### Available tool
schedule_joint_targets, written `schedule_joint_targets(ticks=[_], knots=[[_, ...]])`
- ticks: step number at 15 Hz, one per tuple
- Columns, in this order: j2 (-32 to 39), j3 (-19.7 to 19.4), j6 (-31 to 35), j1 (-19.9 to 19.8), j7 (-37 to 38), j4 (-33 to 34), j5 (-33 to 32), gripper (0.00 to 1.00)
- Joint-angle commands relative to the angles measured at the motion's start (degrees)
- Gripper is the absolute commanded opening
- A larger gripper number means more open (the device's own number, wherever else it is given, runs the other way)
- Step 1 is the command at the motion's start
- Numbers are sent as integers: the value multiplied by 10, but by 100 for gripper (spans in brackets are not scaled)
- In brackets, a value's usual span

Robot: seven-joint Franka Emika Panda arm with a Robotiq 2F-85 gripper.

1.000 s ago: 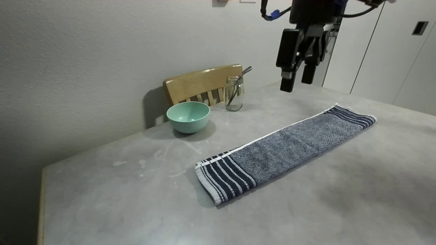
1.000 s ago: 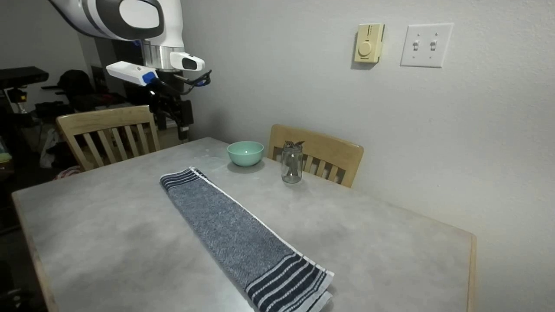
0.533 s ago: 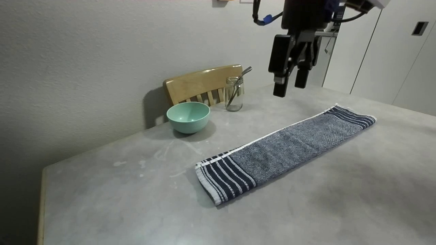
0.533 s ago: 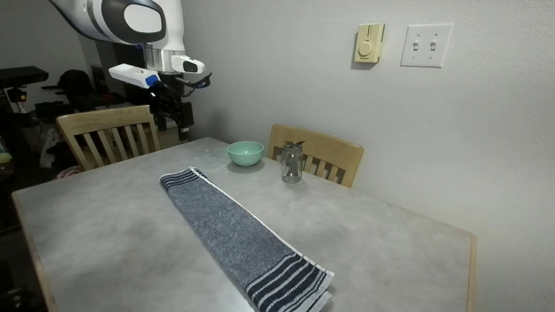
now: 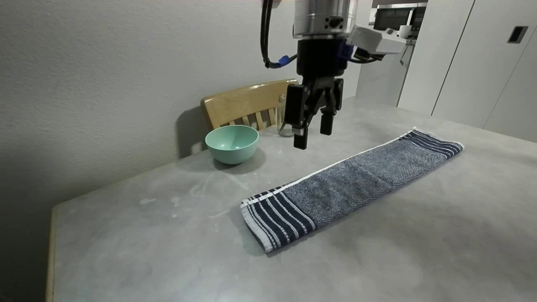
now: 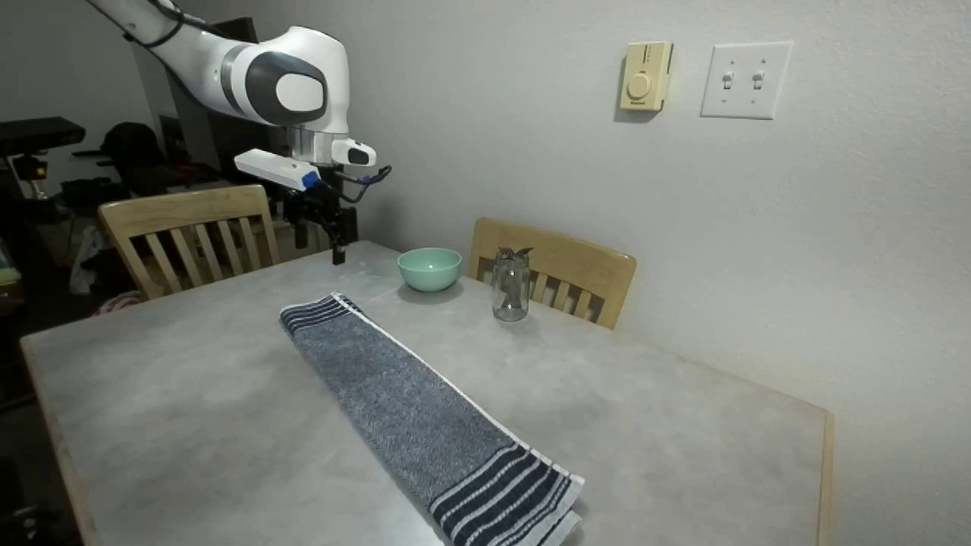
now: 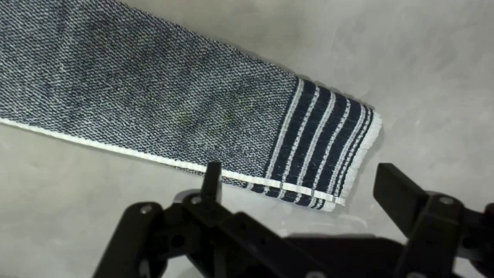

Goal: Fold the grey towel in half

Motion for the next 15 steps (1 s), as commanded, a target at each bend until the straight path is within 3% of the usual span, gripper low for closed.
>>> schedule_joint_targets(ticks=[1, 3, 6, 15], knots=[[5, 3, -2, -3, -1, 7, -2, 100], [7, 2, -12, -1, 6, 13, -3, 100], [59, 4, -56, 7, 7, 83, -11, 100], [261, 14, -296, 53, -28, 377, -40, 100]])
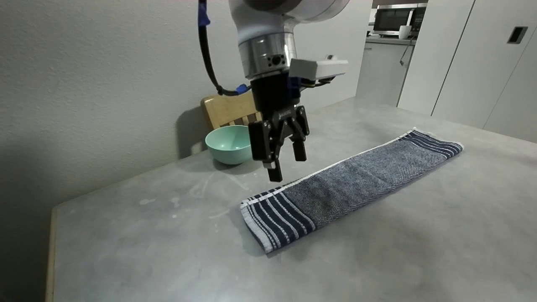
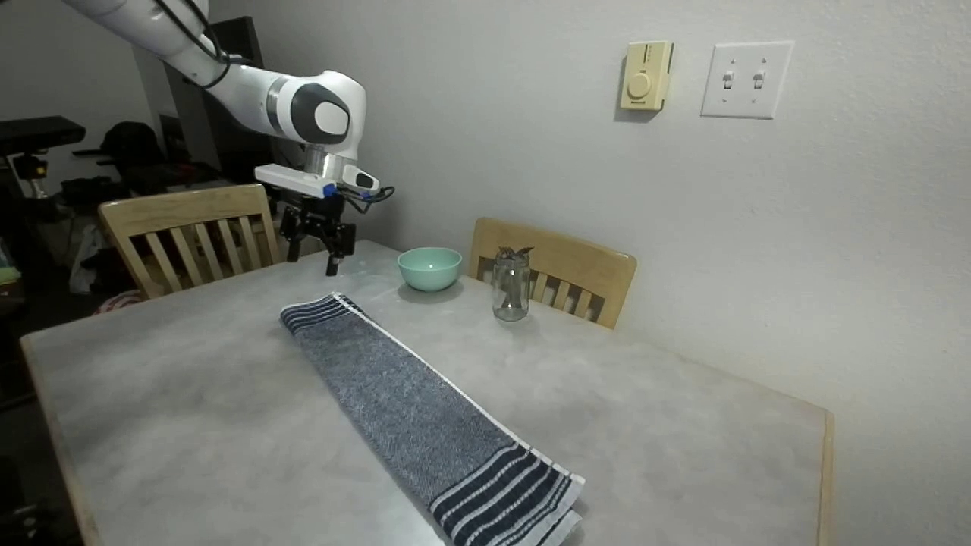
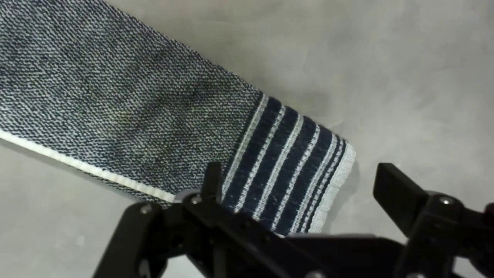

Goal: Fold the grey towel in half

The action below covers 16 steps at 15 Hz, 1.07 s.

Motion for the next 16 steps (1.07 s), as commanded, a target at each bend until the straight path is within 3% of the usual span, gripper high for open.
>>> schedule_joint_targets(ticks=[1, 2, 5, 9, 16], knots=[[83, 5, -111, 13, -25, 139, -22, 100], [41, 4, -56, 9, -6, 64, -11, 100], [74, 3, -91, 16, -12, 117, -17, 100], [76, 3, -97, 16, -14, 126, -18, 100], [192, -4, -200, 49, -20, 278, -59, 100]])
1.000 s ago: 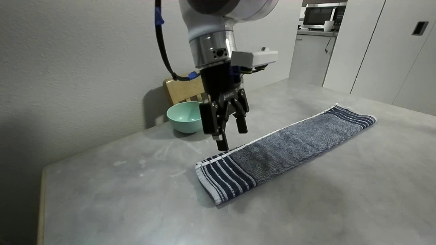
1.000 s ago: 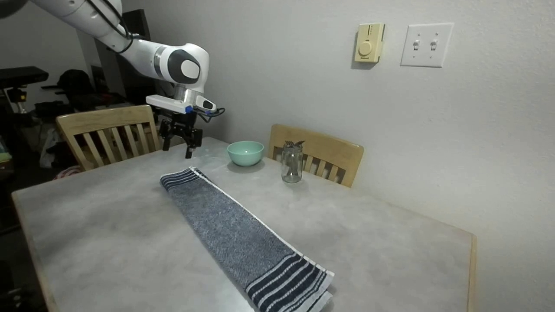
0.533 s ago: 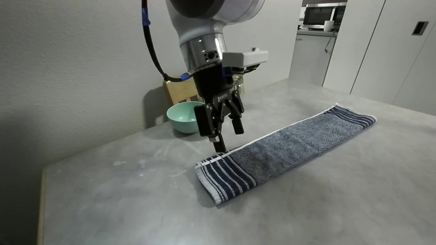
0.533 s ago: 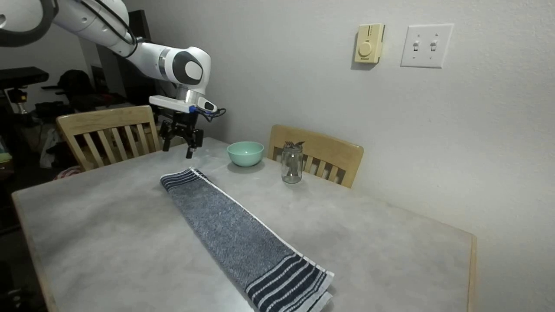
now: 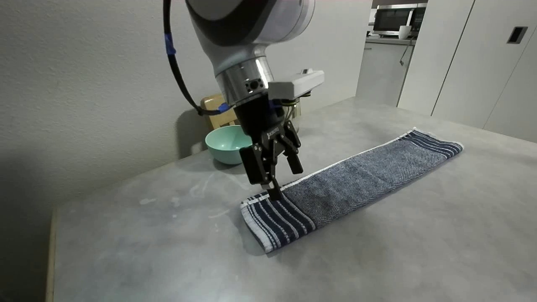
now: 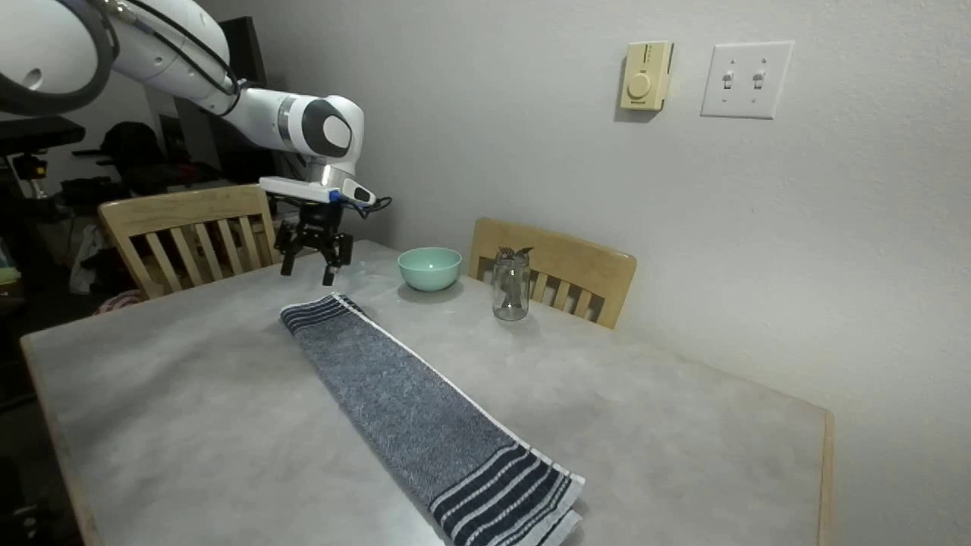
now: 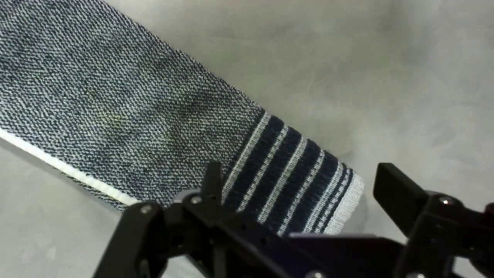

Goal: Fold the grey towel in half

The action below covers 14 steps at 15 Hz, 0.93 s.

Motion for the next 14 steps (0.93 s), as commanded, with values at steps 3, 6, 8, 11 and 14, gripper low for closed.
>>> schedule_joint_targets(ticks=[3, 6, 8, 11, 14], knots=[[131, -5, -98, 29, -16, 178, -24, 100], [112, 0, -74, 26, -4, 133, -20, 100], [113, 0, -73, 27, -4, 132, -20, 100], [111, 0, -73, 26, -4, 132, -19, 100], [125, -1, -85, 29, -2, 148, -19, 100]])
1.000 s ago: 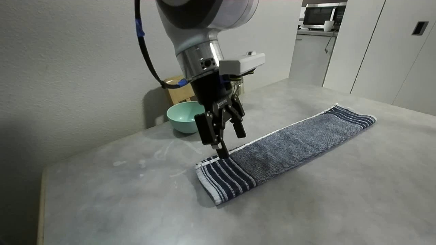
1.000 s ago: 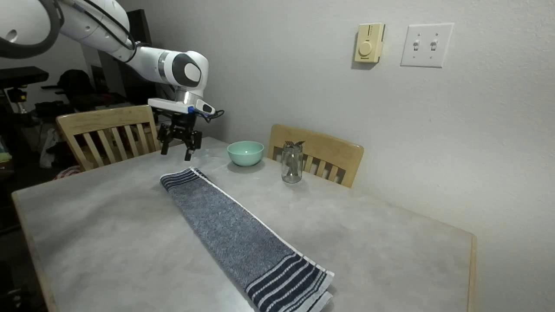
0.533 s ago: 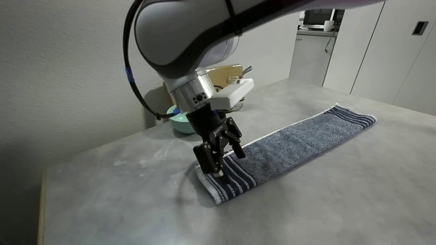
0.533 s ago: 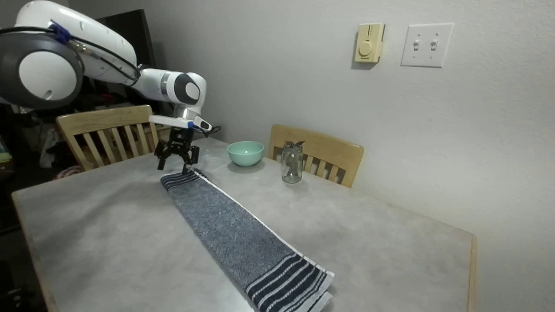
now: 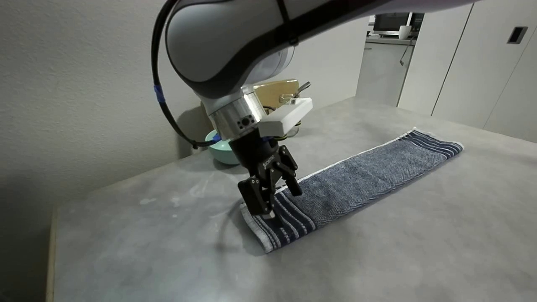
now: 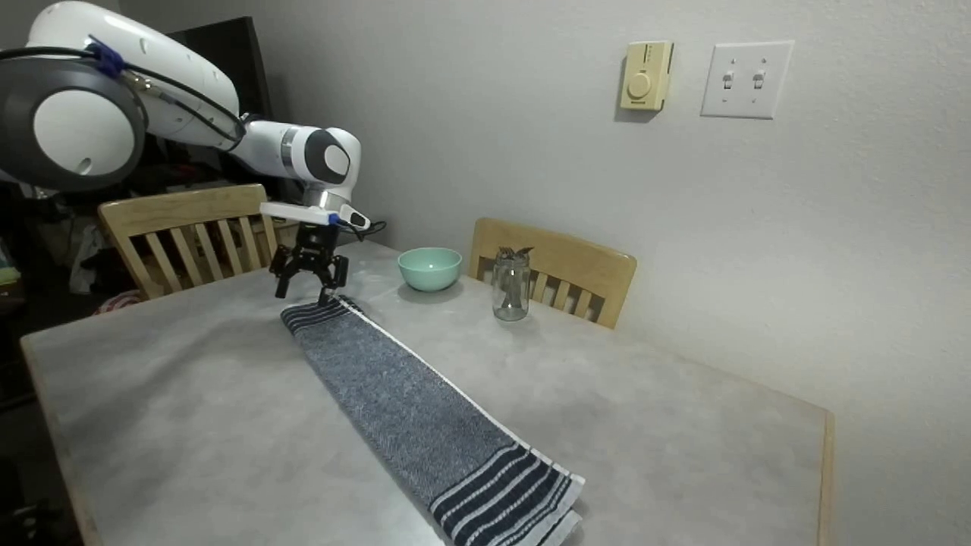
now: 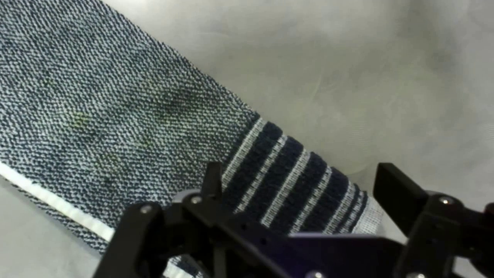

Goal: Fold the grey towel in half

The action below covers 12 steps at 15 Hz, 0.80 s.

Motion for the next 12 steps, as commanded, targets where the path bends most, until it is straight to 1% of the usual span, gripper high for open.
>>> schedule_joint_targets(ticks=[1, 3, 4, 9, 10, 11, 12], knots=[[24, 1, -16, 4, -3, 26, 0, 100], [36, 0, -28, 8, -4, 37, -1, 100], [49, -3, -40, 12, -6, 55, 2, 100], [87, -5, -76, 23, -12, 100, 1, 100], [83, 0, -78, 21, -13, 92, -3, 100], [67, 0, -54, 19, -1, 61, 0, 100], [70, 0, -58, 20, -2, 65, 0, 100]])
